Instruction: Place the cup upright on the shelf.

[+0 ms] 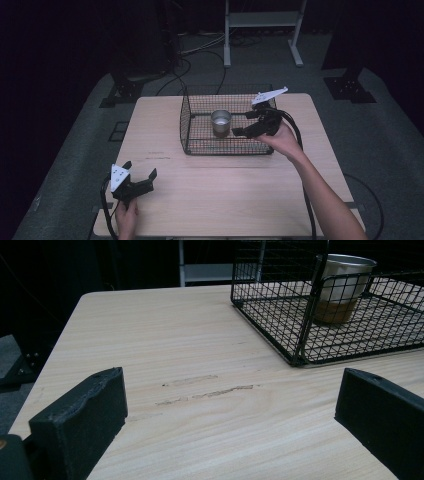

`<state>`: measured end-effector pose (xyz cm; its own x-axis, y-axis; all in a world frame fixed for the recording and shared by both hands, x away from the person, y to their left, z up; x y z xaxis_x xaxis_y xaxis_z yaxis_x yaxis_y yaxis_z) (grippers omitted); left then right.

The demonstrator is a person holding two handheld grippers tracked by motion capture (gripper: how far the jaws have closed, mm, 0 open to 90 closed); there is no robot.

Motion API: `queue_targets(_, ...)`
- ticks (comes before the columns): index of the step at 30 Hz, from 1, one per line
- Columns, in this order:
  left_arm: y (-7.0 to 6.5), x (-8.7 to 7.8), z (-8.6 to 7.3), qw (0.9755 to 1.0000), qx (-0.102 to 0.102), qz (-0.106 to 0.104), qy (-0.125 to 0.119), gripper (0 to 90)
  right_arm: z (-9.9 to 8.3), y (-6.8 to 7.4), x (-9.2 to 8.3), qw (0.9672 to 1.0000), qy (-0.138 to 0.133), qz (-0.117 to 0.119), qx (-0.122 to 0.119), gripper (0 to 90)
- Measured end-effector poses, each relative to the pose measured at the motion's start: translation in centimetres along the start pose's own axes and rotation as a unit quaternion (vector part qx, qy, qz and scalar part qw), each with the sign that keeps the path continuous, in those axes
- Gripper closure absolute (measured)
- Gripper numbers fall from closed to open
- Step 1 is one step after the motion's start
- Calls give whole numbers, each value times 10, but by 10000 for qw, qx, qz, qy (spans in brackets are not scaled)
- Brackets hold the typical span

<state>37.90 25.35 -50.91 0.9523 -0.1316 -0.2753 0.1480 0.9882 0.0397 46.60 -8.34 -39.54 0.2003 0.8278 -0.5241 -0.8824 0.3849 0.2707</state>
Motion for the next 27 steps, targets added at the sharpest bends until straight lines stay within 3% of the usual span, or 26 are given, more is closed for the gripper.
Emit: queue_targets(27, -1, 0, 0, 10000, 73, 21, 10, 0, -43, 15, -17, 9999, -104, 20, 44, 56)
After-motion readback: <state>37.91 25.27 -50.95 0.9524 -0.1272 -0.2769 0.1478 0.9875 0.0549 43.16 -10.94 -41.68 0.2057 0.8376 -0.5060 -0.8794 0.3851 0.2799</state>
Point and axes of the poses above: each handheld gripper's, and its own axes: x roughly forward along the jaws, z roughly out of its top, y roughly to its left, the point moved 10 cm from there along x, roughly forward along the jaws, and after that the axes turned 11 degrees about z, right-handed, at the moved point
